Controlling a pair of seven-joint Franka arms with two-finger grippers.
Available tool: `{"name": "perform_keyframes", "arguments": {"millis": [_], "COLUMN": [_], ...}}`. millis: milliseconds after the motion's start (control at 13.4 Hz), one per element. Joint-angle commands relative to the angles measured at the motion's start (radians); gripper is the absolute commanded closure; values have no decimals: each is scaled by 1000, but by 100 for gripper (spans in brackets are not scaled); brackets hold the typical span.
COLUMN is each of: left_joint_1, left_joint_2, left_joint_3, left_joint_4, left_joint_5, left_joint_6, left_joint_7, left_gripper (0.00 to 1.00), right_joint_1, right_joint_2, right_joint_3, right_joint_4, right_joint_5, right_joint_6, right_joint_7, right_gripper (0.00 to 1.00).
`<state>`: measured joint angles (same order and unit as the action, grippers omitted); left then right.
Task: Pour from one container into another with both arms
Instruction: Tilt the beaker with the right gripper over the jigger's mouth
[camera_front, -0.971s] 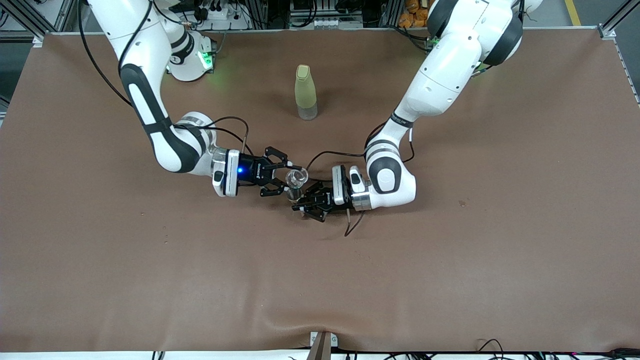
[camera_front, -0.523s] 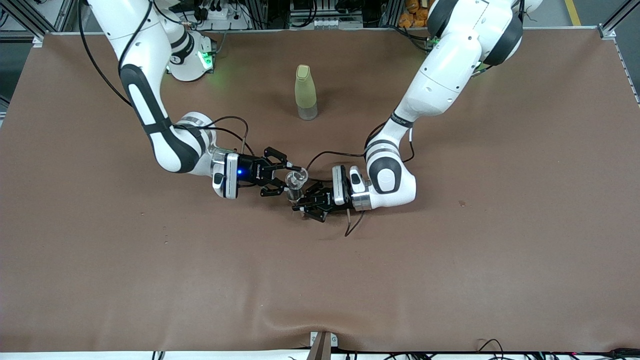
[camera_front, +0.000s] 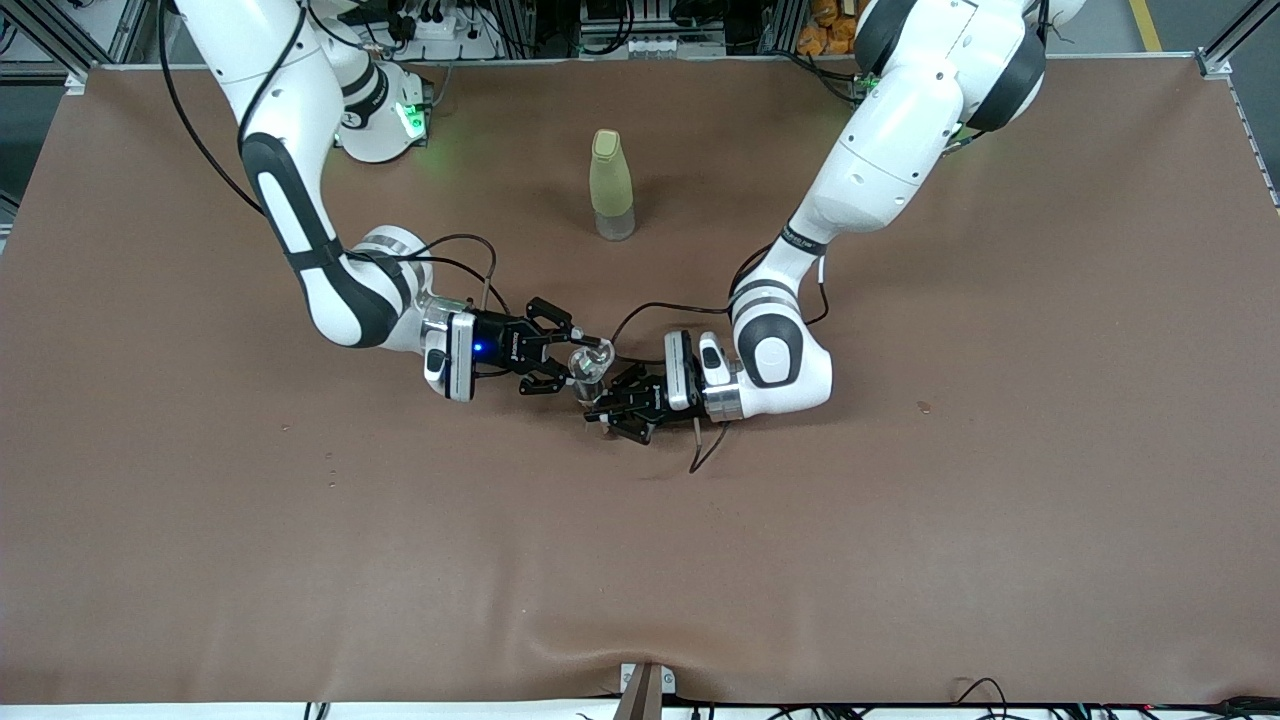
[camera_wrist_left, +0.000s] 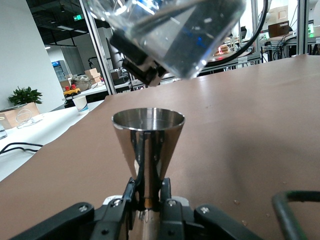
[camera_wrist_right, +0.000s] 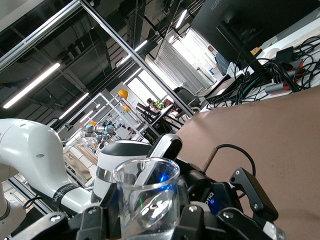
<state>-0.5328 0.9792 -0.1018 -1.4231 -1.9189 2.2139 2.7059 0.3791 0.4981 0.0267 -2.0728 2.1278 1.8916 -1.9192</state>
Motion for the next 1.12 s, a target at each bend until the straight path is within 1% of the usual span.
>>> {"name": "perform_keyframes", "arguments": {"millis": [0, 822, 1046], "left_joint_1": [-9, -6, -6], "left_joint_2": [10, 10, 10], "left_joint_3": [1, 1, 1], "left_joint_4": [16, 16, 16], "left_joint_5": [-40, -42, -40], "left_joint_6": [10, 10, 10], "left_joint_7": [40, 38, 38], "left_gripper": [100, 100, 100], "right_joint_1": [3, -2, 3], "right_joint_2": [16, 31, 34], "right_joint_3": [2, 1, 1], "right_joint_4": [-7, -15, -15], "right_joint_5": [75, 77, 77], "right_joint_6": [-70, -62, -55], "right_joint_7": [25, 37, 75], "right_gripper": [100, 100, 100]}}
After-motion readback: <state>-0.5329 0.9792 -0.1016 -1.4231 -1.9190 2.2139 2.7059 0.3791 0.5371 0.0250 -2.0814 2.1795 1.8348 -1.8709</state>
